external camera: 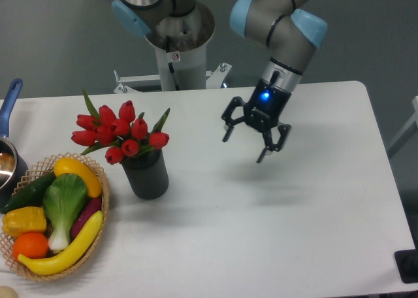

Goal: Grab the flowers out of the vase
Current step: 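Move the open gripper toward the red tulips in the black vase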

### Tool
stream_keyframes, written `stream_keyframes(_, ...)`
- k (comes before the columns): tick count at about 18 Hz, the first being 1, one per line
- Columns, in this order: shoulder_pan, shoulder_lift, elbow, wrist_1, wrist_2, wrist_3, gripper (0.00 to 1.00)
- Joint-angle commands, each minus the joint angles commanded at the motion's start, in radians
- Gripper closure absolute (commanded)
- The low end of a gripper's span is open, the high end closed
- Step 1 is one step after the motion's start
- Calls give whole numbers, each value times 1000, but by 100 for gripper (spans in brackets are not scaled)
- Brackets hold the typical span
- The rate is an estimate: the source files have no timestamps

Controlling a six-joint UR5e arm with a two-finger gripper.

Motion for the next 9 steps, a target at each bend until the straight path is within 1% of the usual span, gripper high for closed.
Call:
stream_keyframes(2, -25, 32, -38, 0, -54, 0, 0)
stream_keyframes(4, -41, 61, -63, -2, -83, 0, 0)
stream_keyframes(9, -127, 69, -83, -2, -143, -2, 0)
